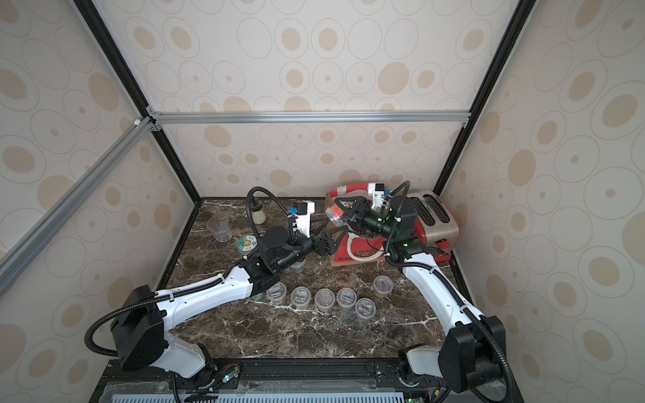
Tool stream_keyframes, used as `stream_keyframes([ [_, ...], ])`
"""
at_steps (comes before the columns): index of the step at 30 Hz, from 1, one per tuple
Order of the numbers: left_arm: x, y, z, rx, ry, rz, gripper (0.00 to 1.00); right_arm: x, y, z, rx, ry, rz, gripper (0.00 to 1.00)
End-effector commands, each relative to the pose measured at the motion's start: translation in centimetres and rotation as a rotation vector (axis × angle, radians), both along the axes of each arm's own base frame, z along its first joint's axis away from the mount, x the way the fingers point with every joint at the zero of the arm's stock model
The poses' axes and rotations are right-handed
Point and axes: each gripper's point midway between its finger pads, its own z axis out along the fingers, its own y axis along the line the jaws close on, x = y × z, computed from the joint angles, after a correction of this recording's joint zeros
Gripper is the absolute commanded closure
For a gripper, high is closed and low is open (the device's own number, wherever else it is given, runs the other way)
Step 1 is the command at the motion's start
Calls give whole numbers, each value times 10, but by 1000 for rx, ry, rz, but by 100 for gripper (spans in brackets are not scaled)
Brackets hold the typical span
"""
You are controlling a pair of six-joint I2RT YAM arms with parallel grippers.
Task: Take out the seed jars from the canvas bag
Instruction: Place the seed jar at the center of the board.
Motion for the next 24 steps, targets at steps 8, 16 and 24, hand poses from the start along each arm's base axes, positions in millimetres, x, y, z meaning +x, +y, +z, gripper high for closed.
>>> stream_keyframes([
  [8,-4,3,30,-100,-55,-61,18,-15,14,-4,57,22,89,42],
  [16,-5,-5,38,-123,-77,-133,16,-19,15,-9,56,30,102,41],
  [24,-1,-11,39,-127,-85,-155,10,-24,15,-9,58,28,112,41],
])
